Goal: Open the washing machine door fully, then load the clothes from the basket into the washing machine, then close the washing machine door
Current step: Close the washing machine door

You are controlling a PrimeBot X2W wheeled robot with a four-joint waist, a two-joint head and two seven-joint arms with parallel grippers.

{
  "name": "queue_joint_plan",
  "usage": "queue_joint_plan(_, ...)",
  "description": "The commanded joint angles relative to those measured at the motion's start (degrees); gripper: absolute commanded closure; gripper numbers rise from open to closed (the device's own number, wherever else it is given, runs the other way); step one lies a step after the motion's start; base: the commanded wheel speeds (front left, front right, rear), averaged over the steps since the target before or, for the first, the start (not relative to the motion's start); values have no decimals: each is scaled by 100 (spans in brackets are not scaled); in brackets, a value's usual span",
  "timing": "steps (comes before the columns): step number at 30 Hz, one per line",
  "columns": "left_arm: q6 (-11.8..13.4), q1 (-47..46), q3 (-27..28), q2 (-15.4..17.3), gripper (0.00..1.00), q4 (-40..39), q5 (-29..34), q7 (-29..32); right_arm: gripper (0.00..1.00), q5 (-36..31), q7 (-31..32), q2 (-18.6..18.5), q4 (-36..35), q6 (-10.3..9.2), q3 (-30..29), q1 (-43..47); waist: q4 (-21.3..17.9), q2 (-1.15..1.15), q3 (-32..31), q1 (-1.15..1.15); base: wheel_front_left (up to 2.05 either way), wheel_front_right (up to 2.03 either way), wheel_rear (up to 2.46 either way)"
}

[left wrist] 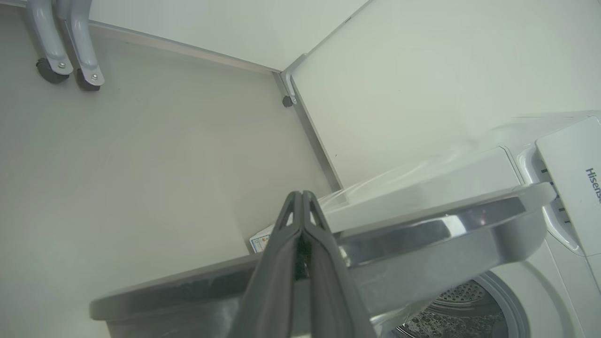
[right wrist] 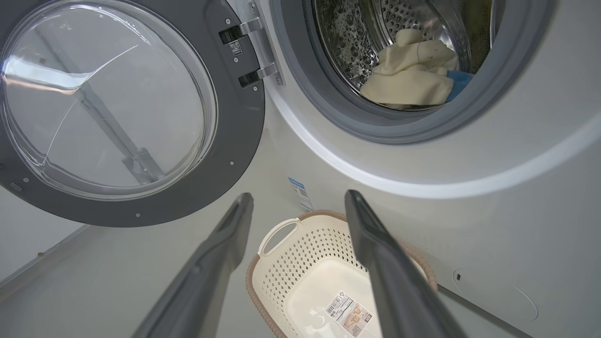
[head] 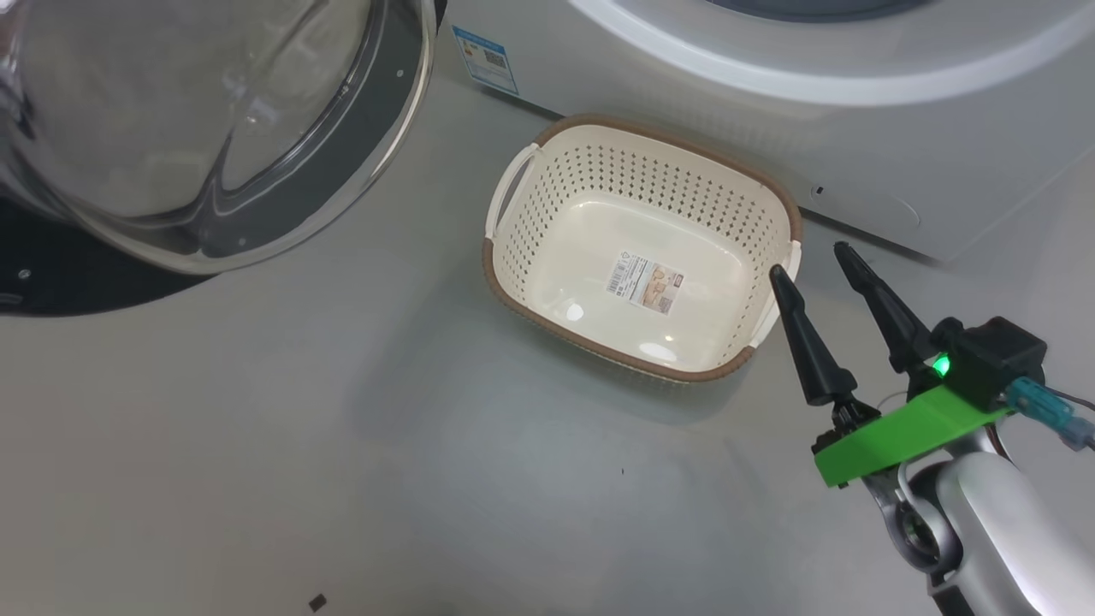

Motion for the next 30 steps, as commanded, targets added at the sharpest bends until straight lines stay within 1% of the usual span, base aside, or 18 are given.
queue_joint_plan(1,-4,12,51,344,100,-257,-39,214,0,-29,-38,21,-171,10,62,-66,14,0,-56,0,0,0,0)
queue_joint_plan(10,-4,274,-43,279,100,-702,-210,932,0,-8,-38,-5,-155,10,-70,13,31,0,-282,0,0,0,0)
queue_joint_plan(13,-4,302,-50,267,100,-780,-230,1051,0,-1,-38,-11,-139,10,-91,29,36,0,-324,0,0,0,0)
queue_joint_plan(20,-4,426,-146,221,100,-1143,-271,1562,0,11,-38,-15,-96,10,-144,120,53,0,-522,0,0,0,0)
queue_joint_plan(30,-4,651,-123,138,100,-1862,-472,2374,0,39,-38,12,-93,10,-271,293,-6,0,-810,0,0,0,0)
